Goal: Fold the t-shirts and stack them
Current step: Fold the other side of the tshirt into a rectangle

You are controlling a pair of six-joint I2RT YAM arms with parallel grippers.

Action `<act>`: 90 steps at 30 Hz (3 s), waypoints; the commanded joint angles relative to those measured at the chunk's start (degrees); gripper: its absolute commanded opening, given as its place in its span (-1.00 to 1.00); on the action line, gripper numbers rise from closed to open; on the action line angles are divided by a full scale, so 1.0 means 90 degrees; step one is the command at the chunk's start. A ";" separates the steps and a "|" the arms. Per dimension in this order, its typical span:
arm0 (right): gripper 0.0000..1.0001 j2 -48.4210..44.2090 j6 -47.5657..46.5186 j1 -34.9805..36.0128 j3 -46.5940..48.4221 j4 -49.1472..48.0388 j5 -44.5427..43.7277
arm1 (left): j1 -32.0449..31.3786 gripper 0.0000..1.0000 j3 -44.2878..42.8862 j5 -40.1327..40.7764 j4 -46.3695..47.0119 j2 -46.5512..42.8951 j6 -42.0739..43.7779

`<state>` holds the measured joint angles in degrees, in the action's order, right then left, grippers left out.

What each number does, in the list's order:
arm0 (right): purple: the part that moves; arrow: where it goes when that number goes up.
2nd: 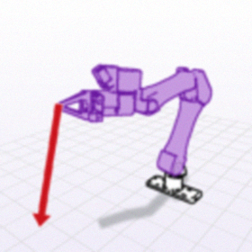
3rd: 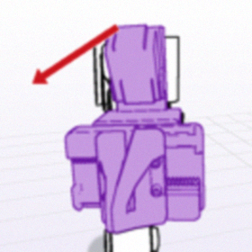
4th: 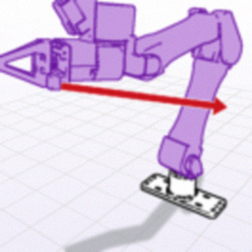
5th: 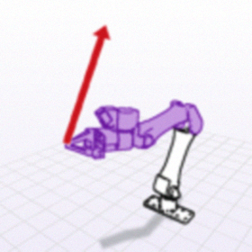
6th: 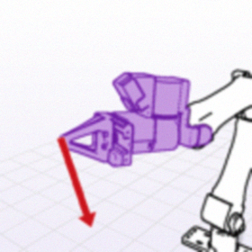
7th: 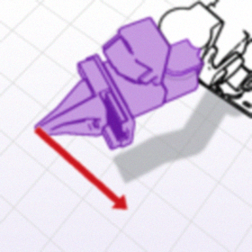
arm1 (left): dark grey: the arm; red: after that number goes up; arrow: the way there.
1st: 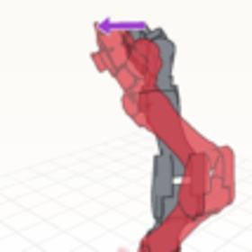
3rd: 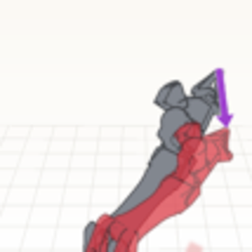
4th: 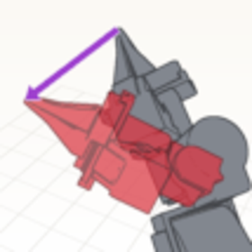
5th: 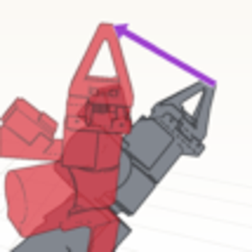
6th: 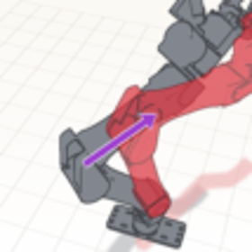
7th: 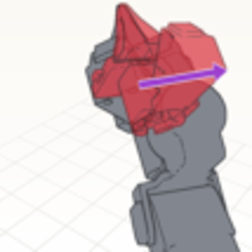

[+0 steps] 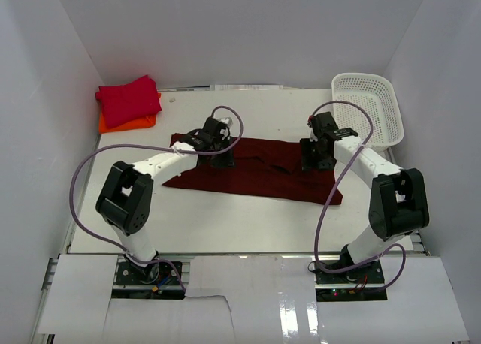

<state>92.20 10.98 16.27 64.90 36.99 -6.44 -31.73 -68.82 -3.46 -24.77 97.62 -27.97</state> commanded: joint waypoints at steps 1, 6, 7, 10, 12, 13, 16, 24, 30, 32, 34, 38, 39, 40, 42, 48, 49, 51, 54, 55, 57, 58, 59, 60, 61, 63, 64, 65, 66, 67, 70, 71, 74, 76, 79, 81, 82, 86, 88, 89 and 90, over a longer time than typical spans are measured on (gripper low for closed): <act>0.23 -0.0255 -0.0370 0.0281 0.0123 -0.0671 0.0324 | 0.0009 -0.34 -0.0234 -0.0493 0.0593 0.0226 0.0246; 0.33 -0.0050 -0.0556 0.0525 0.0151 -0.1102 0.0549 | 0.0009 -0.33 -0.0449 -0.0757 0.0809 0.0773 0.0256; 0.33 -0.0001 -0.0566 0.0574 0.0171 -0.1161 0.0549 | 0.0009 -0.33 -0.0478 -0.0777 0.0829 0.0832 0.0265; 0.29 0.0214 -0.0654 0.0721 0.0278 -0.1317 0.0520 | 0.0009 -0.31 -0.0566 -0.0845 0.0839 0.1018 0.0285; 0.20 0.0437 -0.0673 0.0818 0.0405 -0.1356 0.0481 | 0.0009 -0.31 -0.0576 -0.0807 0.0839 0.1067 0.0314; 0.19 0.0516 -0.0683 0.0848 0.0454 -0.1347 0.0442 | 0.0009 -0.31 -0.0596 -0.0806 0.0819 0.1086 0.0334; 0.14 0.0751 -0.0664 0.0965 0.0571 -0.1356 0.0354 | 0.0009 -0.31 -0.0586 -0.0806 0.0790 0.1096 0.0324; 0.09 0.1200 -0.0547 0.1229 0.0767 -0.1337 0.0159 | 0.0009 -0.30 -0.0489 -0.0826 0.0722 0.1047 0.0266; 0.08 0.1269 -0.0439 0.1346 0.0855 -0.1220 -0.0124 | 0.0009 -0.30 -0.0391 -0.0846 0.0722 0.1018 0.0266; 0.07 0.1269 -0.0410 0.1366 0.0835 -0.1161 -0.0260 | 0.0009 -0.30 -0.0371 -0.0855 0.0722 0.1008 0.0275; 0.06 0.1249 -0.0390 0.1375 0.0806 -0.1152 -0.0339 | 0.0009 -0.30 -0.0352 -0.0855 0.0712 0.0999 0.0275; 0.04 0.1278 -0.0361 0.1395 0.0718 -0.1142 -0.0631 | 0.0009 -0.30 -0.0323 -0.0865 0.0712 0.0999 0.0295; 0.04 0.1298 -0.0361 0.1405 0.0737 -0.1132 -0.0690 | 0.0009 -0.30 -0.0322 -0.0865 0.0721 0.0989 0.0295; 0.04 0.1327 -0.0361 0.1415 0.0747 -0.1103 -0.0739 | 0.0009 -0.30 -0.0313 -0.0875 0.0731 0.0989 0.0304; 0.04 0.1386 -0.0371 0.1444 0.0806 -0.1064 -0.0944 | 0.0009 -0.30 -0.0303 -0.0894 0.0731 0.0979 0.0295; -0.04 0.1532 -0.0371 0.1493 0.0874 -0.1044 -0.1335 | 0.0009 -0.30 -0.0274 -0.0904 0.0731 0.0979 0.0314; -0.07 0.1533 -0.0361 0.1502 0.0884 -0.1044 -0.1384 | 0.0009 -0.30 -0.0274 -0.0904 0.0731 0.0979 0.0314; -0.11 0.1571 -0.0361 0.1532 0.0913 -0.1044 -0.1452 | 0.0009 -0.30 -0.0245 -0.0914 0.0731 0.0979 0.0314; -0.15 0.1601 -0.0371 0.1551 0.0962 -0.1102 -0.1540 | 0.0009 -0.30 -0.0225 -0.0933 0.0731 0.0979 0.0314; -0.15 0.1611 -0.0371 0.1571 0.0991 -0.1103 -0.1570 | 0.0009 -0.31 -0.0215 -0.0943 0.0731 0.0979 0.0295; -0.15 0.1650 -0.0390 0.1600 0.1099 -0.1083 -0.1677 | 0.0009 -0.30 -0.0196 -0.0963 0.0741 0.0979 0.0295; -0.15 0.1669 -0.0410 0.1610 0.1147 -0.1093 -0.1716 | 0.0009 -0.31 -0.0196 -0.0972 0.0741 0.0979 0.0285; -0.14 0.1698 -0.0429 0.1629 0.1254 -0.1083 -0.1726 | 0.0009 -0.31 -0.0196 -0.0992 0.0751 0.0979 0.0275; -0.14 0.1718 -0.0449 0.1629 0.1323 -0.1073 -0.1726 | 0.0009 -0.31 -0.0186 -0.1002 0.0760 0.0989 0.0275; -0.12 0.1776 -0.0488 0.1649 0.1401 -0.1073 -0.1746 | 0.0009 -0.31 -0.0176 -0.1021 0.0761 0.0989 0.0275; -0.10 0.1835 -0.0546 0.1668 0.1625 -0.1063 -0.1785 | 0.0009 -0.31 -0.0157 -0.1031 0.0761 0.0999 0.0256; -0.09 0.1903 -0.0585 0.1678 0.1704 -0.1073 -0.1804 | 0.0009 -0.31 -0.0147 -0.1041 0.0770 0.1008 0.0256; -0.08 0.1942 -0.0615 0.1688 0.1772 -0.1083 -0.1785 | 0.0009 -0.31 -0.0127 -0.1041 0.0770 0.1008 0.0256; -0.07 0.1991 -0.0634 0.1688 0.1898 -0.1122 -0.1785 | 0.0009 -0.31 -0.0127 -0.1041 0.0770 0.1008 0.0256; -0.07 0.2030 -0.0644 0.1688 0.1967 -0.1132 -0.1775 | 0.0009 -0.31 -0.0117 -0.1041 0.0780 0.1008 0.0256; -0.06 0.2235 -0.0703 0.1688 0.2240 -0.1209 -0.1726 | 0.0009 -0.31 -0.0069 -0.1041 0.0780 0.0999 0.0266; -0.05 0.2313 -0.0722 0.1688 0.2309 -0.1229 -0.1726 | 0.0009 -0.31 -0.0059 -0.1041 0.0770 0.0999 0.0256; -0.04 0.2450 -0.0800 0.1688 0.2475 -0.1424 -0.1648 | 0.0009 -0.31 -0.0010 -0.1051 0.0770 0.0979 0.0256; -0.03 0.2567 -0.0839 0.1698 0.2631 -0.1483 -0.1629 | 0.0009 -0.31 0.0000 -0.1051 0.0770 0.0979 0.0256; -0.03 0.2616 -0.0820 0.1688 0.2739 -0.1512 -0.1638 | 0.0009 -0.31 0.0029 -0.1060 0.0761 0.0969 0.0266; -0.02 0.2568 -0.0810 0.1688 0.2701 -0.1688 -0.1609 | 0.0000 -0.31 0.0049 -0.1051 0.0770 0.0969 0.0275; 0.00 0.2461 -0.0810 0.1688 0.2643 -0.1804 -0.1599 | 0.0000 -0.31 0.0058 -0.1060 0.0770 0.0969 0.0275; 0.04 0.2061 -0.0878 0.1688 0.2165 -0.2672 -0.1619 | -0.0010 -0.31 0.0068 -0.1070 0.0761 0.0950 0.0266; 0.06 0.1856 -0.0975 0.1688 0.2047 -0.2879 -0.1638 | -0.0010 -0.31 0.0107 -0.1070 0.0761 0.0911 0.0275; 0.06 0.1797 -0.1005 0.1688 0.1988 -0.2986 -0.1619 | -0.0010 -0.31 0.0117 -0.1070 0.0761 0.0891 0.0275; 0.07 0.1729 -0.1025 0.1688 0.1910 -0.3113 -0.1599 | -0.0010 -0.31 0.0127 -0.1080 0.0761 0.0882 0.0275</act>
<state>112.64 3.14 31.27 83.15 16.40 -20.64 -31.75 -68.14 -12.38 -18.79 108.33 -25.76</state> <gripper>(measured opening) 0.530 0.346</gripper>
